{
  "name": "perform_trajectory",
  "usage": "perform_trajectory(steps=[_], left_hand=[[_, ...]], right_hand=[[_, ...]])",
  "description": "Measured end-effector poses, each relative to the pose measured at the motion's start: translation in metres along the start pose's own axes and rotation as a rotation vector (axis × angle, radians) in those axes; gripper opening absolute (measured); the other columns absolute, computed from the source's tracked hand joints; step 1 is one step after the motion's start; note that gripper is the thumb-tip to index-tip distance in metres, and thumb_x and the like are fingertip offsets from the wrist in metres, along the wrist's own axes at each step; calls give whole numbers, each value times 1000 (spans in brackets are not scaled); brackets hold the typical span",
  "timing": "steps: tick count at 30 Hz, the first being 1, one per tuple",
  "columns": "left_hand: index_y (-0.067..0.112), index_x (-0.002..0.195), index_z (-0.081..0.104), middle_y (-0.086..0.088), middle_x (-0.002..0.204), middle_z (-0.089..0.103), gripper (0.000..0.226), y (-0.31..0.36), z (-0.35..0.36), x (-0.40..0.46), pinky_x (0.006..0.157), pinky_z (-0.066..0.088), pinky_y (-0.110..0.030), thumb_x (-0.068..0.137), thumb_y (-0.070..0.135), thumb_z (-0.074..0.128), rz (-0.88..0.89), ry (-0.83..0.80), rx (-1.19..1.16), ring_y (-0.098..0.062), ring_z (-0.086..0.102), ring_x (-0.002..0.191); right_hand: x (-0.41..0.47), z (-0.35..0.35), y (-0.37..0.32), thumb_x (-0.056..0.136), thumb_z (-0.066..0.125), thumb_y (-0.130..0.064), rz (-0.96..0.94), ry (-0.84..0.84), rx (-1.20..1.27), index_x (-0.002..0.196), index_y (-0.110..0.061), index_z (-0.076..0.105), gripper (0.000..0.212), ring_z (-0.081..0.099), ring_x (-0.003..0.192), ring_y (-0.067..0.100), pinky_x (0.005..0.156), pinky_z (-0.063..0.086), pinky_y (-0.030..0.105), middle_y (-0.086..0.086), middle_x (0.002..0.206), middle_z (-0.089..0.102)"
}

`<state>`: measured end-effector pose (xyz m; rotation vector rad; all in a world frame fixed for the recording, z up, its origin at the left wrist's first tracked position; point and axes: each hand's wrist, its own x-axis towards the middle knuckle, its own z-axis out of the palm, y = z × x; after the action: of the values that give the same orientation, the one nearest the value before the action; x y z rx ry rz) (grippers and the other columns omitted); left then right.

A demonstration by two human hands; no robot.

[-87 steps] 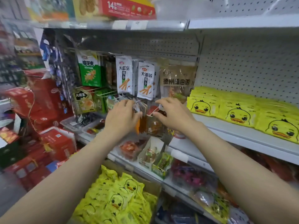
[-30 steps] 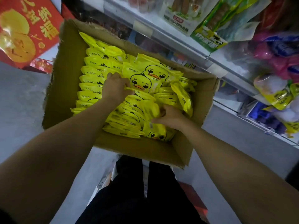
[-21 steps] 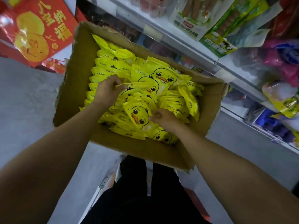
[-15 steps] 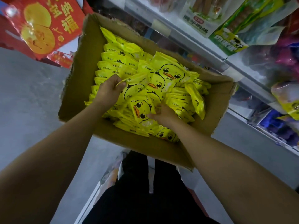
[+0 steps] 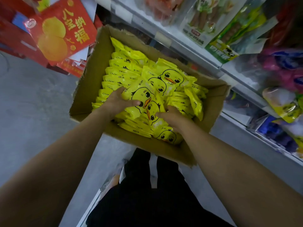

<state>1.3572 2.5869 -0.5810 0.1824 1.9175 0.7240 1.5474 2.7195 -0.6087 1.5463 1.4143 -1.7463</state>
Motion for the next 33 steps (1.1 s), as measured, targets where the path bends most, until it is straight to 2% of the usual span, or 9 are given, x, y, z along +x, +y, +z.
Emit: perform_trajectory(steps=[5, 8, 13, 15, 19, 21, 25, 27, 33], left_hand=[[18, 150, 31, -3, 148, 41, 98, 38, 18, -40, 104, 38, -36, 71, 37, 84, 97, -49, -50, -22, 40, 133], [16, 151, 27, -4, 156, 31, 101, 61, 28, -72, 111, 34, -43, 71, 41, 83, 173, -40, -39, -26, 31, 142], [19, 119, 63, 4, 114, 70, 56, 120, 60, -141, 97, 50, -40, 70, 31, 86, 375, -118, -45, -18, 65, 108], [20, 114, 66, 1, 104, 74, 45, 149, 86, -176, 90, 55, -44, 72, 23, 84, 450, -137, -42, -20, 70, 99], [15, 116, 64, -1, 98, 75, 43, 202, 155, -242, 76, 56, -34, 76, 9, 79, 601, -221, -50, -20, 72, 92], [16, 113, 65, 1, 93, 76, 38, 226, 191, -275, 65, 55, -29, 79, 5, 75, 664, -270, -60, -15, 73, 81], [10, 124, 61, -9, 111, 72, 50, 270, 258, -328, 86, 55, -40, 76, 7, 76, 804, -315, -68, -27, 70, 99], [11, 123, 60, -9, 110, 72, 50, 290, 289, -352, 84, 57, -40, 76, 6, 76, 833, -319, -80, -28, 70, 99], [16, 109, 68, -5, 104, 74, 39, 349, 361, -407, 86, 55, -39, 73, 6, 80, 952, -313, -19, -25, 71, 95]], right_hand=[[-46, -44, 7, 90, 68, -28, -107, 158, 155, 130, -17, 51, 45, 57, 109, 20, 80, 47, 35, -3, 128, 57], [-82, -76, 7, 92, 67, -23, -226, 180, 304, 110, -25, 60, 20, 66, 101, 20, 84, 56, 43, -6, 116, 67], [-155, -135, 14, 90, 70, -26, -466, 255, 484, 110, -25, 67, 20, 70, 101, 29, 83, 57, 51, -1, 106, 74], [-189, -163, 23, 82, 76, -37, -539, 282, 538, 113, -26, 66, 34, 70, 101, 29, 87, 54, 60, -1, 110, 74], [-253, -231, 58, 55, 88, -55, -744, 397, 556, 110, -27, 67, 66, 70, 103, 27, 91, 53, 58, 1, 110, 74], [-290, -267, 80, 56, 88, -51, -819, 443, 565, 113, -23, 65, 68, 70, 102, 28, 90, 53, 59, 2, 108, 74], [-359, -335, 126, 78, 80, -26, -931, 529, 621, 108, -21, 69, 33, 72, 97, 27, 89, 55, 55, 3, 105, 75], [-388, -369, 144, 82, 77, -19, -997, 555, 642, 106, -18, 71, 25, 71, 96, 31, 88, 55, 55, 7, 104, 75], [-451, -462, 163, 85, 72, -6, -1155, 628, 748, 118, -11, 64, 34, 69, 103, 32, 88, 56, 49, 11, 111, 73]])
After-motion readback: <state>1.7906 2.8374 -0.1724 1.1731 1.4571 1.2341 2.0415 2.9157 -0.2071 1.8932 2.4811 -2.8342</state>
